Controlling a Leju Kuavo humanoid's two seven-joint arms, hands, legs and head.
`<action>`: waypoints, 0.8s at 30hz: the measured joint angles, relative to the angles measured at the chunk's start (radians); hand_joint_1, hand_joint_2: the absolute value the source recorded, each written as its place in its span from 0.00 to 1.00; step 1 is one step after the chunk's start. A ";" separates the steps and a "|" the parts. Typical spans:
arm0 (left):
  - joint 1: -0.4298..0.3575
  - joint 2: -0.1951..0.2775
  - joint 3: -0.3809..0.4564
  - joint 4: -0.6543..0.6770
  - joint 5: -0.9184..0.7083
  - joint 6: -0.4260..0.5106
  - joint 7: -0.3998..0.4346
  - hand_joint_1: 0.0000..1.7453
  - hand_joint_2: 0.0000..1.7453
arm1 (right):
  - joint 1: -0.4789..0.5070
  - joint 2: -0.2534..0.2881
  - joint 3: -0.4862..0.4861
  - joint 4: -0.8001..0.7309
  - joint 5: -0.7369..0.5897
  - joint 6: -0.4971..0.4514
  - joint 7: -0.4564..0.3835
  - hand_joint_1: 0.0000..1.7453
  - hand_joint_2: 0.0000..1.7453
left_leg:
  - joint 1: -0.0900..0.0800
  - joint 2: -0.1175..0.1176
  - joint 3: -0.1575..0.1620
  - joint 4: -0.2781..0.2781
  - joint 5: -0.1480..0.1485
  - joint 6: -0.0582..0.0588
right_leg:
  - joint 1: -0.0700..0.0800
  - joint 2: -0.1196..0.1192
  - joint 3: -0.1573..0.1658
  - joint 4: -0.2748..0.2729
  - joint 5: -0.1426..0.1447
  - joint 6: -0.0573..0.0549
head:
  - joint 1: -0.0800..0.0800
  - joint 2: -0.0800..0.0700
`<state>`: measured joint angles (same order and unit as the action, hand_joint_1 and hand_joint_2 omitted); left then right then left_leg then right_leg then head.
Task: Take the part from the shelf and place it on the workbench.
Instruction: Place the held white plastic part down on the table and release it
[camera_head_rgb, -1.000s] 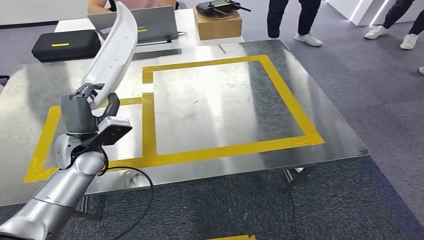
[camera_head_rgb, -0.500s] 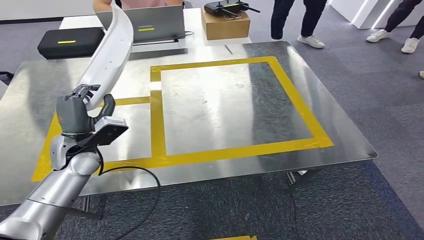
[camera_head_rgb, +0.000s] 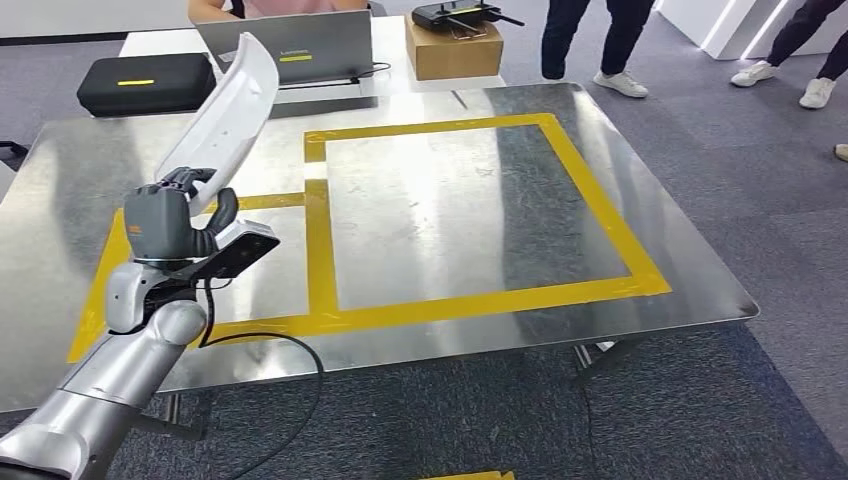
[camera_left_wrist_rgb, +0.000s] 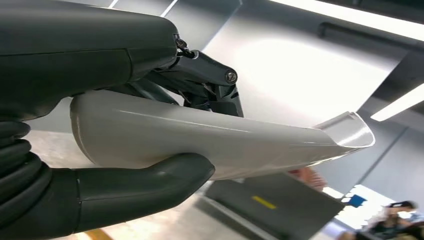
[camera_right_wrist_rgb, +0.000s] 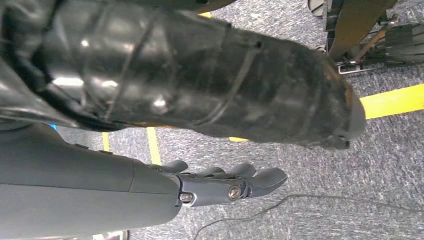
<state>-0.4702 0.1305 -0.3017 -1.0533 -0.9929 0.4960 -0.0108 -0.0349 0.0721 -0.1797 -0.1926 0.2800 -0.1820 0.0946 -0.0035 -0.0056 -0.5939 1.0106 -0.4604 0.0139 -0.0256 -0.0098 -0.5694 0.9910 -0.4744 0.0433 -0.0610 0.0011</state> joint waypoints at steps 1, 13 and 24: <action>0.000 0.000 0.000 0.001 -0.002 0.000 0.001 1.00 1.00 | 0.000 0.000 0.000 0.000 0.000 0.000 0.000 0.00 0.00 | 0.000 0.000 0.000 0.000 0.000 0.000 | 0.000 0.000 0.000 0.000 0.000 0.000 | 0.000 0.000; -0.030 0.037 -0.011 0.136 -0.243 -0.095 0.192 1.00 1.00 | 0.002 0.000 -0.042 0.000 0.017 -0.002 0.011 0.00 0.00 | 0.003 0.000 0.000 0.000 0.000 0.000 | 0.003 0.001 -0.002 0.002 -0.002 0.000 | -0.001 0.000; 0.028 0.062 -0.011 0.108 -0.203 -0.131 0.132 1.00 1.00 | 0.003 0.001 -0.062 0.000 0.026 -0.004 0.011 0.00 0.00 | 0.003 0.000 0.000 0.000 0.000 0.000 | 0.003 0.002 -0.001 0.002 -0.002 0.000 | -0.001 0.000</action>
<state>-0.4422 0.1927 -0.3128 -0.9450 -1.1957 0.3645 0.1208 -0.0322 0.0728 -0.2412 -0.1926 0.3056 -0.1858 0.1061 -0.0006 -0.0051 -0.5940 1.0102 -0.4604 0.0136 -0.0227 -0.0081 -0.5708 0.9931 -0.4761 0.0435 -0.0616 0.0011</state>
